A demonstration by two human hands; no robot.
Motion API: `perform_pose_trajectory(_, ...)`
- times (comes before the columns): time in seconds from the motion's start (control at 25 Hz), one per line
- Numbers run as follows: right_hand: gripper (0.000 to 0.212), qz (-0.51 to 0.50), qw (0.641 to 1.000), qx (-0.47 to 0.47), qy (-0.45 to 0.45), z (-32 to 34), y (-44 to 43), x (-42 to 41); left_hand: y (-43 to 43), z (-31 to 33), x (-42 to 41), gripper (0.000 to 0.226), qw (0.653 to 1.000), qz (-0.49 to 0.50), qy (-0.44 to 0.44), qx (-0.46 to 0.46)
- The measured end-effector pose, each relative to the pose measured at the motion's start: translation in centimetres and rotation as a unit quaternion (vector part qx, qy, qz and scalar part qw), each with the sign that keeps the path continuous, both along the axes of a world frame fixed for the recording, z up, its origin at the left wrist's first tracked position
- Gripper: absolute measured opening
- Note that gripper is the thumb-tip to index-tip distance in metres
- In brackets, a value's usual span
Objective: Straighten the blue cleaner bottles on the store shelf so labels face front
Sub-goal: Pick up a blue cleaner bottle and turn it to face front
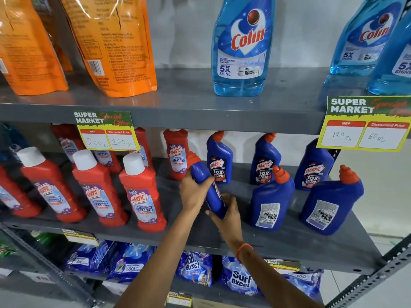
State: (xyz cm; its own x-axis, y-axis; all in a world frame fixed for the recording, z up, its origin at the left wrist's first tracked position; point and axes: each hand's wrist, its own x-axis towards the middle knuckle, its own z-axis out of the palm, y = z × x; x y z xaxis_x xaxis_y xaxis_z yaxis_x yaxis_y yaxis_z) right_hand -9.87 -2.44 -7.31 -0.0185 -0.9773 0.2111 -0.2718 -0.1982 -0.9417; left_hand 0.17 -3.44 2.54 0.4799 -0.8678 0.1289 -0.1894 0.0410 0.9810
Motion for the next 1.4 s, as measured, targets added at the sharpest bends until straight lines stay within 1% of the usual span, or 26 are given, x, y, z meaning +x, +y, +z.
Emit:
perform_pose_trajectory(0.16,0.101,0.049,0.997,0.050,0.020,0.0,-0.3,-0.3,-0.5,-0.1,1.3,0.033,0.994,-0.102,-0.023,-0.030)
perform_pose_trajectory(0.2,0.107,0.063,0.996,0.060,0.020,0.2,-0.7,-0.6,-0.5,-0.1,1.7,0.035,0.990,-0.136,-0.019,-0.035)
perform_pose_trajectory(0.24,0.107,0.079,0.994,0.071,0.007,0.2,-1.2,-0.9,-0.6,0.0,2.0,0.037,0.985,-0.170,-0.009,-0.038)
perform_pose_trajectory(0.28,0.103,0.094,0.992,0.087,-0.011,0.1,-1.7,-1.2,-0.6,0.0,2.4,0.039,0.979,-0.201,0.003,-0.037)
perform_pose_trajectory(0.36,0.087,0.105,0.989,0.101,-0.035,-0.4,-2.3,-1.6,-0.8,0.0,3.0,0.046,0.968,-0.250,0.023,-0.027)
perform_pose_trajectory(0.44,0.079,0.073,0.991,0.101,-0.046,-1.0,-2.6,-1.6,-1.1,-0.1,3.4,0.051,0.959,-0.281,0.023,-0.016)
perform_pose_trajectory(0.6,0.076,0.021,0.994,0.090,-0.059,-0.9,-2.6,-1.2,-1.9,-0.1,4.3,0.054,0.952,-0.305,0.031,0.008)
perform_pose_trajectory(0.76,0.073,-0.022,0.996,0.058,-0.061,-1.1,-2.4,-0.5,-2.3,-0.3,4.9,0.057,0.947,-0.318,0.028,0.027)
perform_pose_trajectory(0.96,0.073,-0.087,0.996,0.030,-0.009,-1.9,-2.5,0.7,-2.0,-0.7,5.0,0.054,0.951,-0.302,0.065,0.025)
perform_pose_trajectory(1.04,0.071,-0.096,0.995,0.020,0.006,-1.9,-2.4,0.9,-1.4,-1.1,4.7,0.058,0.952,-0.298,0.069,0.026)
perform_pose_trajectory(1.08,0.071,-0.100,0.995,0.013,0.006,-1.7,-2.2,1.1,-1.0,-1.1,4.4,0.065,0.955,-0.292,0.049,0.030)
perform_pose_trajectory(1.12,0.073,-0.105,0.994,0.008,0.007,-1.6,-2.0,1.2,-0.5,-1.2,4.0,0.077,0.961,-0.274,0.008,0.034)
perform_pose_trajectory(1.2,0.081,-0.124,0.992,0.007,0.016,-0.8,-1.1,1.5,0.6,-1.2,2.9,0.101,0.967,-0.216,-0.133,0.019)
perform_pose_trajectory(1.24,0.080,-0.138,0.990,0.007,0.013,-0.3,-0.4,1.5,1.3,-1.0,2.1,0.105,0.961,-0.189,-0.203,-0.009)
perform_pose_trajectory(1.28,0.074,-0.149,0.989,0.002,0.000,-0.1,0.3,1.4,1.9,-0.8,1.2,0.105,0.951,-0.166,-0.259,-0.042)
perform_pose_trajectory(1.32,0.065,-0.155,0.988,-0.012,-0.021,0.1,1.3,1.1,2.4,-0.6,0.3,0.104,0.938,-0.152,-0.302,-0.076)
perform_pose_trajectory(1.4,0.045,-0.154,0.985,-0.044,-0.065,0.7,3.9,-0.2,3.3,-0.4,-1.9,0.097,0.911,-0.151,-0.355,-0.144)
